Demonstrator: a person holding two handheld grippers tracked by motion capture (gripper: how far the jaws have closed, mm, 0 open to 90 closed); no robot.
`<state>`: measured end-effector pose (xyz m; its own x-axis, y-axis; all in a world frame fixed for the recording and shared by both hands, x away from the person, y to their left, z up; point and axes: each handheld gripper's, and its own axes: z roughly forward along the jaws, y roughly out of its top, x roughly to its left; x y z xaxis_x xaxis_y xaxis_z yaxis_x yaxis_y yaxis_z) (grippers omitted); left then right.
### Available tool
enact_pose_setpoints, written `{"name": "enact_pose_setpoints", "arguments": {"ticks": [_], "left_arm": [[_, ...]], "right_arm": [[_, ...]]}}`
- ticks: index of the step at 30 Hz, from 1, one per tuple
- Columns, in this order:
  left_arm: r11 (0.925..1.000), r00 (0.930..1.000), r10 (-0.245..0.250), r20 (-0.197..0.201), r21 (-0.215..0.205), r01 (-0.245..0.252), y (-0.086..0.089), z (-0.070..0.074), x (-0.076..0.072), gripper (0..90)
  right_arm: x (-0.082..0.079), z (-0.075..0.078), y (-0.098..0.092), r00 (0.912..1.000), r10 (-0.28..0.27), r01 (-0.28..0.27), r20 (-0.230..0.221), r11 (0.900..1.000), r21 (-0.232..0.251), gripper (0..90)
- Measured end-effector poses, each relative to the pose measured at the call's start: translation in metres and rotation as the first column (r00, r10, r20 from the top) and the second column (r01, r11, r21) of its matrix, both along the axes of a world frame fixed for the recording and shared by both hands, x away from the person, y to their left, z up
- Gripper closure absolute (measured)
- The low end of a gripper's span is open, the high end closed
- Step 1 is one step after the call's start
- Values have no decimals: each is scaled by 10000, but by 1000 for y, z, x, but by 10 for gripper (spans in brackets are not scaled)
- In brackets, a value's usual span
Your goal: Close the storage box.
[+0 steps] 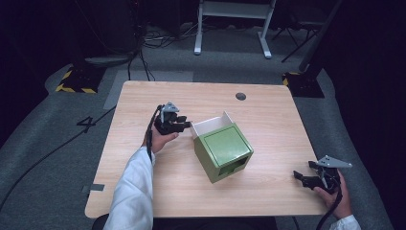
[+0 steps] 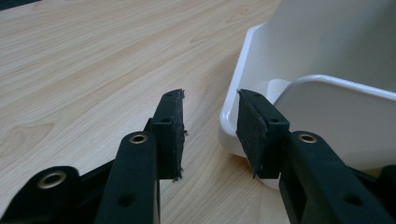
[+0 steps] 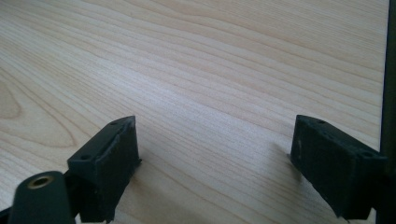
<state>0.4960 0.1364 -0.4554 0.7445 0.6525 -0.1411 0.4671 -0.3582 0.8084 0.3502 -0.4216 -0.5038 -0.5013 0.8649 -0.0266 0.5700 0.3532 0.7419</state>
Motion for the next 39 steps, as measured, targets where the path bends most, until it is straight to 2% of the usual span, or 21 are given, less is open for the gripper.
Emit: {"name": "enact_pose_setpoints", "arguments": {"ticks": [5,8,12,20,22,26,29,34,39], "left_arm": [[9996,9996,-267,30,-12,267,-8,1,-3,626],[9963,9964,-845,27,-137,845,-12,4,-9,657],[9947,9948,-1014,-17,-185,1014,-16,5,-14,651],[9891,9901,-1400,68,471,1395,-25,11,-30,616],[9896,9905,-1373,58,436,1369,-26,12,-32,613],[9872,9886,-1480,272,643,1460,-27,14,-38,619],[9809,9839,-1762,289,888,1731,-29,16,-41,618],[9816,9850,-1693,341,951,1654,-31,17,-45,598],[9858,9884,-1488,291,827,1460,-27,15,-47,542]], "right_arm": [[0,0,0,10000,11,-11,25,10000,-16,149],[0,0,0,10000,10,-10,19,10000,-8,149],[0,0,0,10000,16,-16,30,10000,-16,149],[0,0,0,10000,1,-1,-9,10000,3,149],[0,0,0,10000,1,-1,-8,10000,4,149],[0,0,0,10000,2,-2,-7,10000,-2,149],[0,0,0,10000,0,0,-7,10000,-3,148],[0,0,0,10000,-6,6,-10,10000,1,148],[0,0,0,10000,0,0,28,10000,-15,148]]}}
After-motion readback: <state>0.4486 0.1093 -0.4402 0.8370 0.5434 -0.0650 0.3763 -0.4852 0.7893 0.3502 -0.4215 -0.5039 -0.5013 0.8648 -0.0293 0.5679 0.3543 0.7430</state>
